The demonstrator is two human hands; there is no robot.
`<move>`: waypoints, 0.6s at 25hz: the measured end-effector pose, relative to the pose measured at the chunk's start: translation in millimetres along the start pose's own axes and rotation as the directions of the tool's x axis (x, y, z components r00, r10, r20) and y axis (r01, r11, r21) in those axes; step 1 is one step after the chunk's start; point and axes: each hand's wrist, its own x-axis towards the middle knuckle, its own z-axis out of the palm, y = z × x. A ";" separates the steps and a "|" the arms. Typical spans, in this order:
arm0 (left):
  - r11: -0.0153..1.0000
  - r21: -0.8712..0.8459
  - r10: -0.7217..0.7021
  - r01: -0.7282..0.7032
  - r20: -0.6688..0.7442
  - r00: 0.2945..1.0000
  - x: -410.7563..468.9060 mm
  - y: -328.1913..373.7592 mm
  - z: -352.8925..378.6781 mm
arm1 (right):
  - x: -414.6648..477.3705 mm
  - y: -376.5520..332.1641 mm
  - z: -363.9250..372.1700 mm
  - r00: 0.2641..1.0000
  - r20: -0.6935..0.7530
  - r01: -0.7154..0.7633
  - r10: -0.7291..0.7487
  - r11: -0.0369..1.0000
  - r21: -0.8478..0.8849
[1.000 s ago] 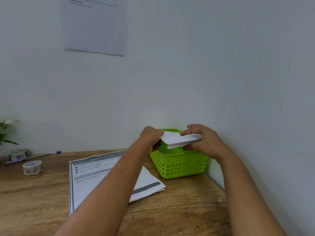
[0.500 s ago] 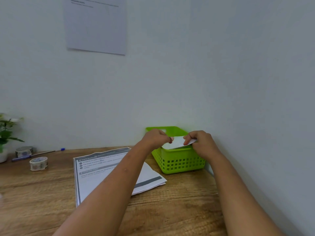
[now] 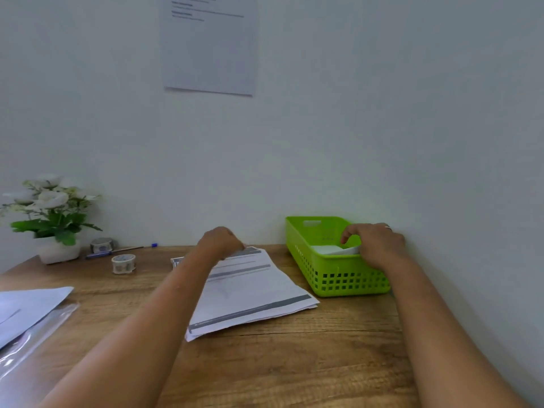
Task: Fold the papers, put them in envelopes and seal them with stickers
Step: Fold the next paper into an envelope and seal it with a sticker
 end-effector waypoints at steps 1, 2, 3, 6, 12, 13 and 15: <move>0.992 0.119 -0.045 0.048 -0.025 0.999 1.5 -20.3 -7.6 | -1.2 -3.2 0.0 0.999 -0.032 -0.006 0.005 1.000 -0.025; 0.979 0.176 -0.098 0.102 -0.029 0.995 1.3 -38.9 -14.3 | -3.1 -7.2 -0.6 0.997 -0.072 -0.008 0.004 0.999 -0.054; 0.972 0.187 -0.145 0.145 -0.010 0.989 1.5 -54.3 -18.7 | -5.6 -10.9 -2.7 0.992 -0.123 -0.011 0.001 0.997 -0.080; 0.972 0.182 -0.170 0.149 0.103 0.980 0.8 -83.4 -25.9 | -12.5 -32.2 -8.7 0.949 -0.309 0.020 -0.055 0.993 -0.116; 0.999 0.043 -0.010 0.005 0.130 0.991 11.5 -101.7 -4.0 | -20.4 -122.8 35.9 0.901 0.067 0.386 -0.429 0.863 0.326; 1.000 -0.007 0.015 -0.014 0.127 0.992 14.2 -101.7 -3.7 | -18.0 -133.1 48.8 0.852 0.215 0.409 -0.477 0.863 0.296; 0.997 -0.078 0.028 -0.016 0.148 0.989 22.5 -102.1 -2.9 | -10.2 -144.7 71.6 0.795 0.368 0.429 -0.482 0.876 0.221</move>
